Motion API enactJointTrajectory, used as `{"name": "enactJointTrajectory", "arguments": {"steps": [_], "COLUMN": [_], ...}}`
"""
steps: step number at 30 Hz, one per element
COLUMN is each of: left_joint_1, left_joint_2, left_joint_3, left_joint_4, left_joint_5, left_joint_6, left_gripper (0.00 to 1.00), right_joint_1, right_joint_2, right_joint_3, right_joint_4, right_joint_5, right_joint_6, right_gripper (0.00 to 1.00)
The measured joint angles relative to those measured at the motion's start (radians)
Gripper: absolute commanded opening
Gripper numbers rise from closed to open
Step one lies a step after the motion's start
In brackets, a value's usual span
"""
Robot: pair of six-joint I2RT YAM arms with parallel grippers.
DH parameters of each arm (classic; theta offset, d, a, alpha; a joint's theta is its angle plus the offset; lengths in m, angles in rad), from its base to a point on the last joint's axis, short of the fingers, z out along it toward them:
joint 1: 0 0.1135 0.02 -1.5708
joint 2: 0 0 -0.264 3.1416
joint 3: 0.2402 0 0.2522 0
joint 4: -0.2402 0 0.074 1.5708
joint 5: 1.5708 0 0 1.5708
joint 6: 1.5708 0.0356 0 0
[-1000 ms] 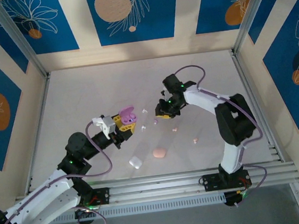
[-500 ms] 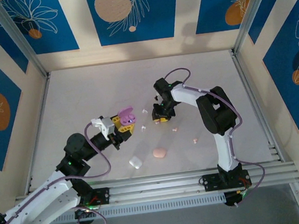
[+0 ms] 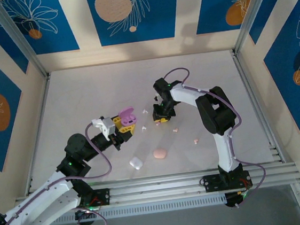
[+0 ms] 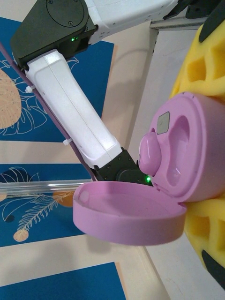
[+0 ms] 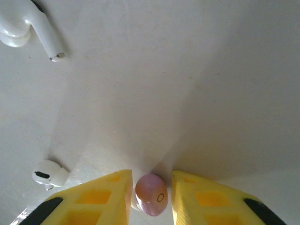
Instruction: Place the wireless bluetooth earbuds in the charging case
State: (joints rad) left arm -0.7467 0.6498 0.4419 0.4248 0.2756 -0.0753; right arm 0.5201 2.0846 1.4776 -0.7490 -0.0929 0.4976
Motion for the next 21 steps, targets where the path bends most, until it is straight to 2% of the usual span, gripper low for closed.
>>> {"name": "enactJointTrajectory", "arguments": {"steps": [13, 21], "left_joint_1": [0.0, 0.0], "left_joint_2": [0.011, 0.065], "left_joint_3": [0.0, 0.0], "left_joint_4": [-0.001, -0.012], "left_joint_5": [-0.002, -0.035], "left_joint_6": [0.0, 0.006], "left_gripper": [0.28, 0.28], "right_joint_1": [0.037, 0.054], "right_joint_2": [-0.04, -0.209], "right_joint_3": [-0.043, -0.129], "right_joint_4": [0.02, 0.019], "right_joint_5": [0.057, 0.061], "right_joint_6": [0.018, 0.046], "right_gripper": [0.21, 0.2]}}
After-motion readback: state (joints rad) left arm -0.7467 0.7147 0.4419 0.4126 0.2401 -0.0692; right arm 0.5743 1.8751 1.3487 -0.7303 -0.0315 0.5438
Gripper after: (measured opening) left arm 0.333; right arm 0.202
